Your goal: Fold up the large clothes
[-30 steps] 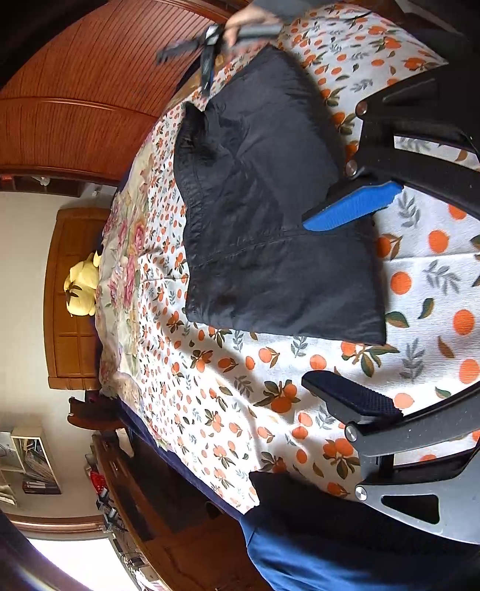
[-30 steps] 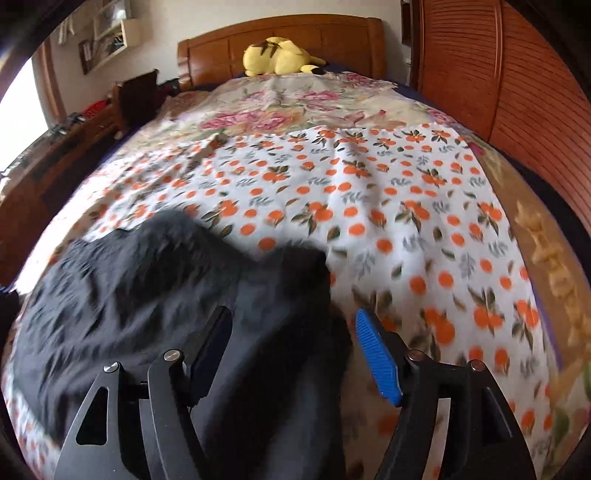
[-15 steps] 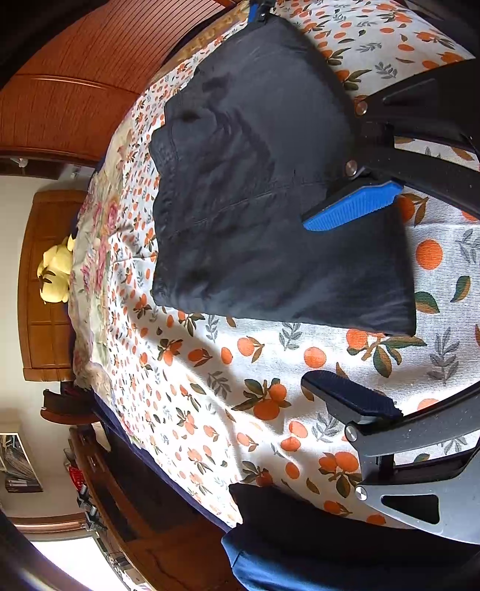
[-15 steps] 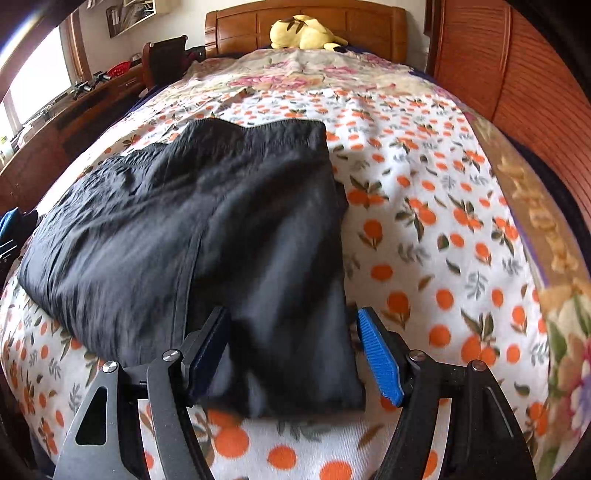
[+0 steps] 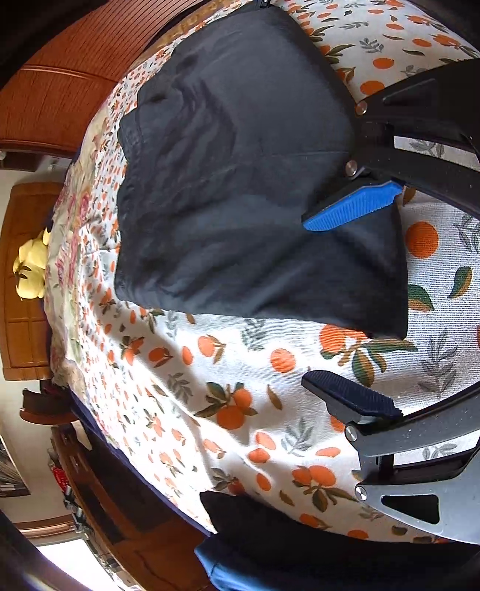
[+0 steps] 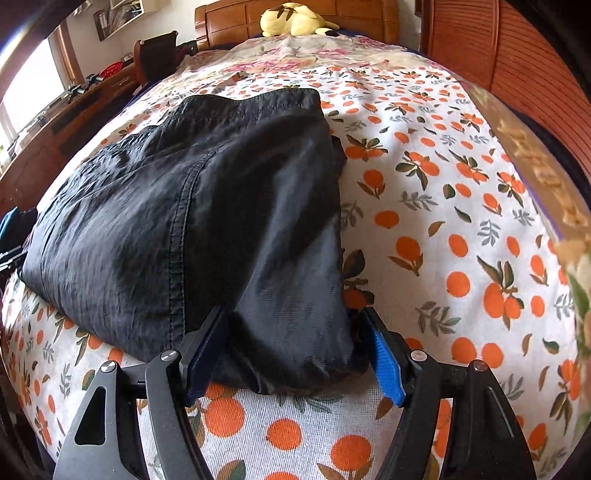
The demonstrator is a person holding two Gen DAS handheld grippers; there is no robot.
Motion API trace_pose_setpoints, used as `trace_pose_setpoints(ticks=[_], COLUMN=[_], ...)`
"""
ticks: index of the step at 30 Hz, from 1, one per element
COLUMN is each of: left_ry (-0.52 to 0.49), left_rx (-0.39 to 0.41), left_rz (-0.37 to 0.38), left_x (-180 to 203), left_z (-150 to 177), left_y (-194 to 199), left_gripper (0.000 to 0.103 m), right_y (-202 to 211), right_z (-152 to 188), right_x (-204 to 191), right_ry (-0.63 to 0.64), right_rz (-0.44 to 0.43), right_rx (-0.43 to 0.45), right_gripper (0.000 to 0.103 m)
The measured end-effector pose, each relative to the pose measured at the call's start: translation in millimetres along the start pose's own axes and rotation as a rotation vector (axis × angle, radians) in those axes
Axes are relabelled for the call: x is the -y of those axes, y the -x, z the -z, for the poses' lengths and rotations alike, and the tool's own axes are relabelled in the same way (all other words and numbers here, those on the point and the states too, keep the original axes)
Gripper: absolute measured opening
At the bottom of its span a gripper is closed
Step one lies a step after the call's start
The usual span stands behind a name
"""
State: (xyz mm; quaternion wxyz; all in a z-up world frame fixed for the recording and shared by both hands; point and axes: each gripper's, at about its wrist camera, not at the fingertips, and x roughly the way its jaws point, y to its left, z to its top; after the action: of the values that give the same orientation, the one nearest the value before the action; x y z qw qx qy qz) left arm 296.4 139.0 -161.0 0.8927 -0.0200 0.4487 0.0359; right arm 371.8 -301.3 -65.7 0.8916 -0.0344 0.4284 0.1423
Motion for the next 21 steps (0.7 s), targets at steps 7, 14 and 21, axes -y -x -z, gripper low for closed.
trace_pose_setpoints(ticks=[7, 14, 21], left_ry=[0.023, 0.080, 0.072], left_rx=[-0.022, -0.063, -0.055], left_rz=[0.008, 0.071, 0.147], left_x=[-2.1, -10.0, -5.6], left_z=[4.1, 10.6, 14.7], left_y=[-3.6, -10.1, -4.4], left_gripper=[0.079, 0.079, 0.045], right_y=[-6.8, -8.2, -2.8], right_z=[5.8, 9.3, 11.5], right_x=[7.6, 5.7, -2.0], right_ry=[-0.060, -0.051, -0.008], right_rz=[-0.042, -0.046, -0.093], right_rx=[0.014, 0.033, 0.038], right_gripper=[0.078, 0.072, 0.025])
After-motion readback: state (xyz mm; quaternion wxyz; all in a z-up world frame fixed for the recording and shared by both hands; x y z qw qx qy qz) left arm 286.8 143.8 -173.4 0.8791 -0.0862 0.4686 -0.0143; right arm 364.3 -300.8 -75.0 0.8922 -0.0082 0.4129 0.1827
